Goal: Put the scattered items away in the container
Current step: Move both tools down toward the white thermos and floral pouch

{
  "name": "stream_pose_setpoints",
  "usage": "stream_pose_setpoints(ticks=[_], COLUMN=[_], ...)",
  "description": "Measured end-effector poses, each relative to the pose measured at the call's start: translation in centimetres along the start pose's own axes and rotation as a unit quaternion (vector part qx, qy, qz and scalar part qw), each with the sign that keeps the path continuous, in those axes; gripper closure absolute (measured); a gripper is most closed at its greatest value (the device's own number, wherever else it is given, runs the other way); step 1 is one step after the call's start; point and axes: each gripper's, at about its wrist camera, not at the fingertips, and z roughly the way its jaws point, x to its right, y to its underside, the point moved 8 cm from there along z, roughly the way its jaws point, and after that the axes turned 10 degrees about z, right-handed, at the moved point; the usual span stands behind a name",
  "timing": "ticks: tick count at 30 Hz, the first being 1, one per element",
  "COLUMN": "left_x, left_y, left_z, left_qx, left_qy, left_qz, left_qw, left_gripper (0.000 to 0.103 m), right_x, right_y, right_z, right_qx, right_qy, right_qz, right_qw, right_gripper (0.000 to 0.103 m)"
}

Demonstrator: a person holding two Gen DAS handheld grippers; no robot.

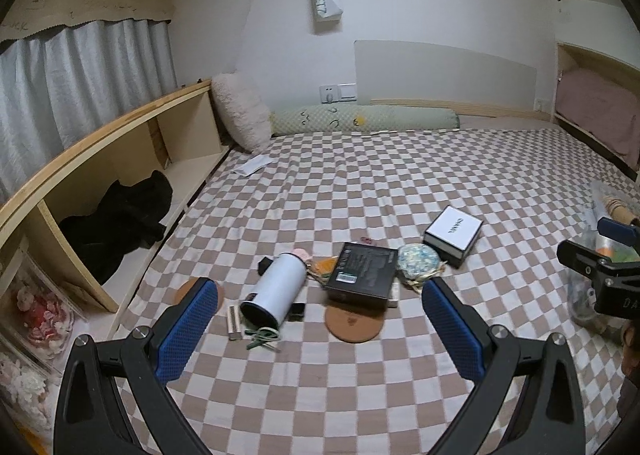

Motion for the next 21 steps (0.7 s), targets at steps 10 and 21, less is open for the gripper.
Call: stream_pose_setpoints(ticks=[10, 21], left_x=[-4.7, -9.5], left_y=[3.3, 7.8], left_z=[4.7, 10.3], left_qx=[-0.031, -0.069], left_qy=[-0.016, -0.037], left_qz=[-0.030, -0.051], left_qw=[0.9990, 0.9956], left_gripper=[0.000, 0.000], right_x=[-1.3, -5.1], right_y=[2.3, 5.8], right_z=[5.2, 10.9], right_qx=[-0.031, -0.072], right_qy=[-0.008, -0.040], right_qz=[-0.021, -0.059], right_qw=[0.999, 0.995], right_gripper=[0.000, 0.000])
